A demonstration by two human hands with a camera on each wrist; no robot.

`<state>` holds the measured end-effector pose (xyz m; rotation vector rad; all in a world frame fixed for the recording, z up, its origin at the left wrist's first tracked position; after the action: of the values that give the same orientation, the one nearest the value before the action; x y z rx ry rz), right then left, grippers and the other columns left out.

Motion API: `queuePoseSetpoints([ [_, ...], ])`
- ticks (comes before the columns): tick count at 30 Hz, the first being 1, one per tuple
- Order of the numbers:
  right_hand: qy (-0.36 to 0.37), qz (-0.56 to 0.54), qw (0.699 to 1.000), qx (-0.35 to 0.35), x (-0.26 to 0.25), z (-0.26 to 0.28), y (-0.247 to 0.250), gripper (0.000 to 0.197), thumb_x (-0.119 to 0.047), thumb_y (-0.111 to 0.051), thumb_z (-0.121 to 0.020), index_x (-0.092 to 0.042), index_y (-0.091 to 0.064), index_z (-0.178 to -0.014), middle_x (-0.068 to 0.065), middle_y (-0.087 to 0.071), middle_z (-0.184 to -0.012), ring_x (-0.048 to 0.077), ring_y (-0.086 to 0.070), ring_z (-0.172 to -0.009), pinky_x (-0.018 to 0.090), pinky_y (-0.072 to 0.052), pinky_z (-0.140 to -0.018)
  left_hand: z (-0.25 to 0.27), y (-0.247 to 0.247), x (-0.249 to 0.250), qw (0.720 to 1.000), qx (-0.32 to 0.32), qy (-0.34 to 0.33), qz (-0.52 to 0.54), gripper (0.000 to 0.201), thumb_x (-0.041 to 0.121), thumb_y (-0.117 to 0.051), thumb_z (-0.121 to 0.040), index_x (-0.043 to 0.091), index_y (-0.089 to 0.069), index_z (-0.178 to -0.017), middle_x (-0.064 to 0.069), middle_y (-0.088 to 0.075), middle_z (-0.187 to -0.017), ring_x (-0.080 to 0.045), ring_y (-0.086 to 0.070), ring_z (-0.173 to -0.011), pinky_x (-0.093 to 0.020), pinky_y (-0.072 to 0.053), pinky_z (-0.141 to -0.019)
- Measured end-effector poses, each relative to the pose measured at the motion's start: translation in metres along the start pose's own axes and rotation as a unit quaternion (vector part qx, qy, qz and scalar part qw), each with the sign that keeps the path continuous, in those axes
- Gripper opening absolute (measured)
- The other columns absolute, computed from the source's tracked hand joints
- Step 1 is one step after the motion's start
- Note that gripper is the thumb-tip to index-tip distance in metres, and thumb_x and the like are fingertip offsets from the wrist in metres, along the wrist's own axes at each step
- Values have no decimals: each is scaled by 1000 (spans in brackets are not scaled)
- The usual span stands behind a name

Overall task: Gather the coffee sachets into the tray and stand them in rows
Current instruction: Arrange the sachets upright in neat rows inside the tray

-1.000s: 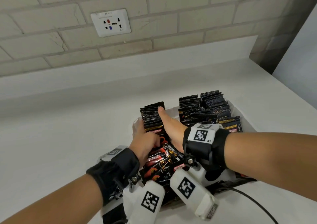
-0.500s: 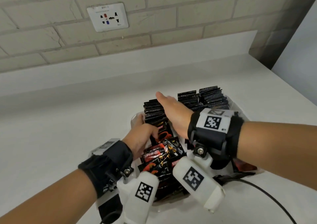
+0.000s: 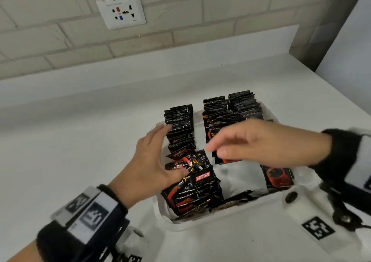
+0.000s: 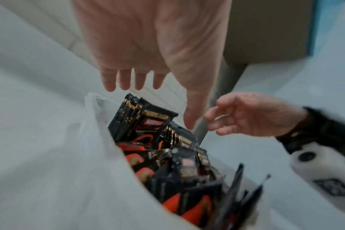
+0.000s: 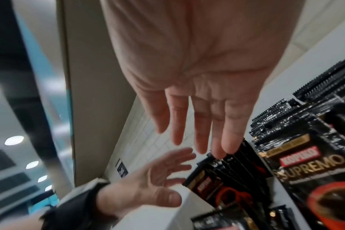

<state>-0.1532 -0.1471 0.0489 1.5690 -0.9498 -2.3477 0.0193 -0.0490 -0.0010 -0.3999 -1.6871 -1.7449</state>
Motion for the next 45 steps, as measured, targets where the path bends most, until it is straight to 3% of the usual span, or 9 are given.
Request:
queuePoseSetpoints([
  [3, 3, 32, 999, -13, 4, 5, -11, 21, -32, -53, -87, -36, -62, -105, -18, -67, -100, 2, -61, -94, 26, -47, -90, -17, 1, 5, 996, 48, -27, -75, 93, 33, -73, -75, 26, -14, -147, 7, -13, -152, -8, -10, -137, -20, -11, -108],
  [6, 7, 73, 997, -29, 3, 6, -15, 26, -34, -50, -89, -33, -61, -113, -36, -56, -79, -15, -53, -82, 6, -40, -78, -39, 9, 4, 990, 76, -27, -117, 86, 27, -71, -79, 20, -17, -147, 0, -18, -152, -19, -15, -137, -27, -15, -111],
  [10, 43, 186, 980, -60, -7, -6, -18, 37, -36, -46, -93, -28, -51, -130, -21, -54, -115, -18, -42, -79, -2, -32, -75, -64, 14, 5, 981, 77, -25, -173, 85, 26, -72, -79, 17, -20, -147, -4, -24, -150, -26, -19, -135, -30, -18, -110],
  [14, 39, 258, 959, -114, -7, -43, -31, 39, -35, -45, -95, -13, -52, -125, 6, -57, -120, 17, -54, -105, 30, -42, -93, -75, 13, 7, 980, 55, -12, -192, 87, 26, -72, -79, 17, -18, -147, -4, -23, -151, -27, -19, -135, -32, -20, -109],
  [16, 18, 295, 941, -163, -5, -62, -42, 44, -39, -44, -94, -7, -49, -124, 9, -56, -120, 24, -54, -107, 40, -44, -93, -76, 13, 8, 979, 49, -13, -198, 88, 26, -72, -78, 17, -18, -147, -4, -22, -151, -27, -19, -135, -32, -20, -109],
  [26, -75, 326, 917, -216, 13, -90, -69, 88, -59, -45, -86, -7, -11, -147, 13, -18, -150, 27, -33, -132, 36, -33, -107, -78, 16, 1, 984, 6, -12, -178, 87, 25, -73, -77, 19, -21, -146, -2, -29, -147, -23, -26, -131, -32, -27, -105],
  [32, -102, 329, 913, -217, 18, -91, -70, 91, -64, -49, -82, -11, -13, -146, 10, -18, -148, 27, -31, -132, 39, -34, -107, -83, 14, 3, 979, -9, -30, -200, 89, 27, -72, -78, 17, -17, -147, -1, -22, -152, -23, -20, -137, -32, -23, -110],
  [41, -102, 346, 910, -204, 14, -96, -66, 82, -61, -58, -77, -6, -40, -136, 10, -48, -133, 24, -47, -119, 37, -39, -101, -86, 12, 1, 975, -46, -41, -213, 80, 26, -69, -82, 20, -22, -147, 3, -19, -154, -19, -20, -139, -32, -24, -111],
  [45, -113, 325, 917, -203, 15, -96, -64, 86, -57, -61, -77, -8, -32, -141, 12, -33, -137, 23, -37, -123, 35, -39, -103, -84, 12, -1, 976, -49, -47, -208, 81, 26, -69, -82, 20, -21, -147, 2, -20, -154, -19, -21, -138, -30, -22, -110],
])
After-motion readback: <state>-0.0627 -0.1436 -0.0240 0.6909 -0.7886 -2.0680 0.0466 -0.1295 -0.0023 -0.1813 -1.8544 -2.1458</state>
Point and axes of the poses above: each hand's wrist, its own z-axis away from the middle knuckle, its own y-axis out of the back of the hand, x = y × z, the point moved 3 cm from there along -z, towards the middle knuckle
